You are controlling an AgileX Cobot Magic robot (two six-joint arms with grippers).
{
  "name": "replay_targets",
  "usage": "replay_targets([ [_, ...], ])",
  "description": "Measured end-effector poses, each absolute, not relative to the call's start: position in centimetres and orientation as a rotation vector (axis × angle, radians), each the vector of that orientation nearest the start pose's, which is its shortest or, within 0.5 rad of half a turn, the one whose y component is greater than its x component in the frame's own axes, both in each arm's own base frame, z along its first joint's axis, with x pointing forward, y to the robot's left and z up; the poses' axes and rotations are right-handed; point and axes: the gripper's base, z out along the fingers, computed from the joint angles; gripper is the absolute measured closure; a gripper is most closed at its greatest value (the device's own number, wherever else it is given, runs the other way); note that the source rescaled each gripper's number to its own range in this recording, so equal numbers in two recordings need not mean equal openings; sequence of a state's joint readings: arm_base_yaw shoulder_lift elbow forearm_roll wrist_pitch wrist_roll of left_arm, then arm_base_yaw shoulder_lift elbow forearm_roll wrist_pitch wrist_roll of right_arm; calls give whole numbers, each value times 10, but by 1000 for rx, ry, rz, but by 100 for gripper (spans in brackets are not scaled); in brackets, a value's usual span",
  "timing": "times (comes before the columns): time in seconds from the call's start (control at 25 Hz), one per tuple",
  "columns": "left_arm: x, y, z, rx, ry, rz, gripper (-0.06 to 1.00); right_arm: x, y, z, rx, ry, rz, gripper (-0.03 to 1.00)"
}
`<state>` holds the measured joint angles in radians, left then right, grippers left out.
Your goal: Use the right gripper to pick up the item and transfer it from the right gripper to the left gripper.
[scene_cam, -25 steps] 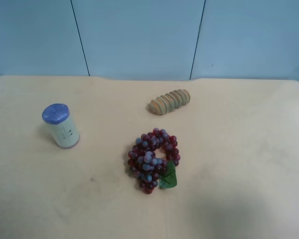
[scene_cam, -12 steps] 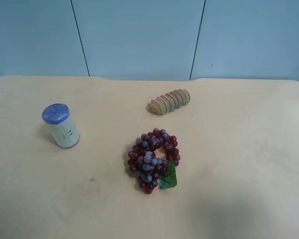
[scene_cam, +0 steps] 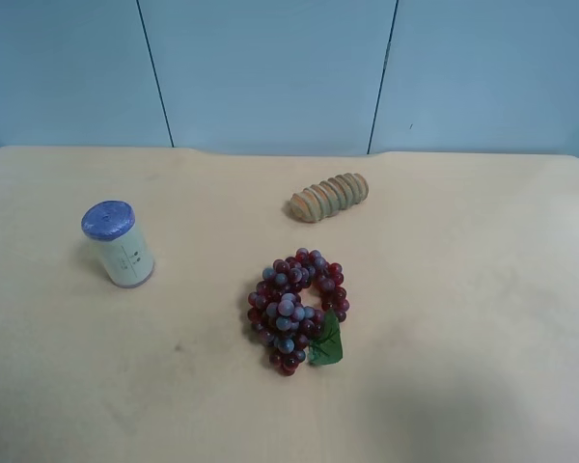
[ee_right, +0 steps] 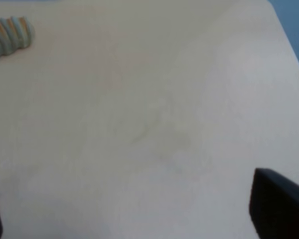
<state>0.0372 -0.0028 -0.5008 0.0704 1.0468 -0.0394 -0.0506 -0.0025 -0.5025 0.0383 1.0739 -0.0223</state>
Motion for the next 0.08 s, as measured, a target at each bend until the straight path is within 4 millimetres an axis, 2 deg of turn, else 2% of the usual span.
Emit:
replay_targets([
  [0.08, -5, 5, 279, -80, 2024, 83, 17, -6, 3, 277, 27, 2052, 1, -3],
])
